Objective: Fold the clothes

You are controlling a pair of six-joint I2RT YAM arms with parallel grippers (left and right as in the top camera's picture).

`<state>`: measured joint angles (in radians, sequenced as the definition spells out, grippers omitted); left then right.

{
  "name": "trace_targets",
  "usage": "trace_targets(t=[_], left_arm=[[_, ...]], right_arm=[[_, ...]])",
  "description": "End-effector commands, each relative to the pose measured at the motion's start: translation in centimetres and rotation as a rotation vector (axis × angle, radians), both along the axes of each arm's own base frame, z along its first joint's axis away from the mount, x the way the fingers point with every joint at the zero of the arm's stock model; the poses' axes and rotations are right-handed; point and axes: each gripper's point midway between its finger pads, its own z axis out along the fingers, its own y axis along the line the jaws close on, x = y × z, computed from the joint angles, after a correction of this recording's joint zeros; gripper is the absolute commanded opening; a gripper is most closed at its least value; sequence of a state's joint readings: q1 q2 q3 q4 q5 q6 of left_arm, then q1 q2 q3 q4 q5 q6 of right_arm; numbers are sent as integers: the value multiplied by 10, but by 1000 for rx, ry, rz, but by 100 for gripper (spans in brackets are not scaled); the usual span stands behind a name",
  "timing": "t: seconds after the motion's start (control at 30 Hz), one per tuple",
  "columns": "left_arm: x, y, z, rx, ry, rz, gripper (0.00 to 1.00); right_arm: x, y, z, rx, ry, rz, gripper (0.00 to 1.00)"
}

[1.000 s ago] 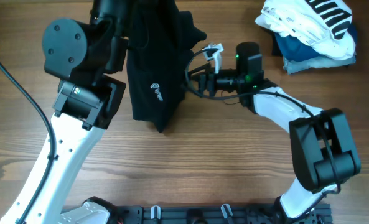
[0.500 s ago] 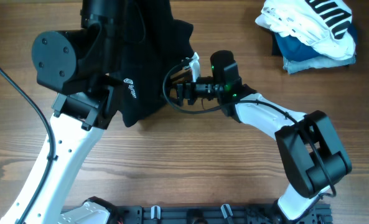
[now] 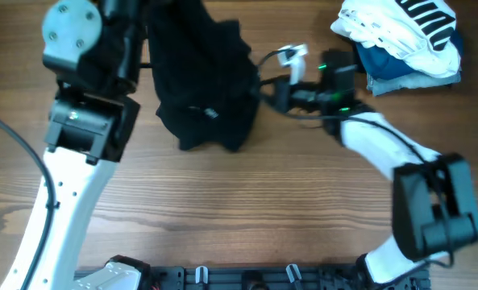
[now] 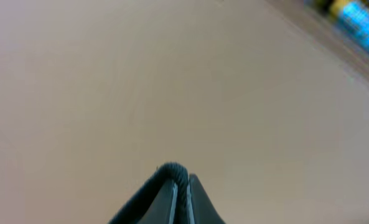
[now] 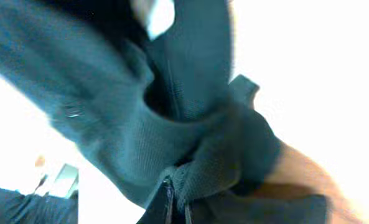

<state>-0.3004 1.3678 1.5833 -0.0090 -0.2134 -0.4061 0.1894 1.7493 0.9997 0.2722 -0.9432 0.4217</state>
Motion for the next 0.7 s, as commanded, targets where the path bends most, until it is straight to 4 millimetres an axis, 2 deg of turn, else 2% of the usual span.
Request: trace_targets(t=[0.0, 0.07, 0.17, 0.23, 0.3, 0.37, 0.4, 0.53, 0.67], left_arm=[[-7, 48, 9, 7, 3, 113, 4], [-5, 62, 4, 16, 20, 133, 4], [-2, 61, -3, 33, 48, 99, 4], [-1, 60, -12, 41, 87, 92, 4], [1, 60, -28, 79, 148, 94, 4], [1, 60, -36, 119, 179, 98, 4], [1, 60, -37, 139, 181, 99, 4], [-10, 61, -17, 177, 117, 109, 4], [-56, 68, 20, 186, 24, 126, 4]], right_arm=[[13, -40, 42, -23, -136, -37, 4], [24, -59, 43, -107, -140, -93, 4], [41, -88, 40, -372, -124, -207, 4], [49, -107, 47, -527, -115, -286, 4], [54, -123, 68, -606, -115, -351, 4], [58, -128, 92, -625, -144, -378, 4], [60, -128, 114, -621, -177, -389, 4], [59, -133, 167, -628, -255, -425, 4], [36, -139, 207, -655, -268, -443, 4]])
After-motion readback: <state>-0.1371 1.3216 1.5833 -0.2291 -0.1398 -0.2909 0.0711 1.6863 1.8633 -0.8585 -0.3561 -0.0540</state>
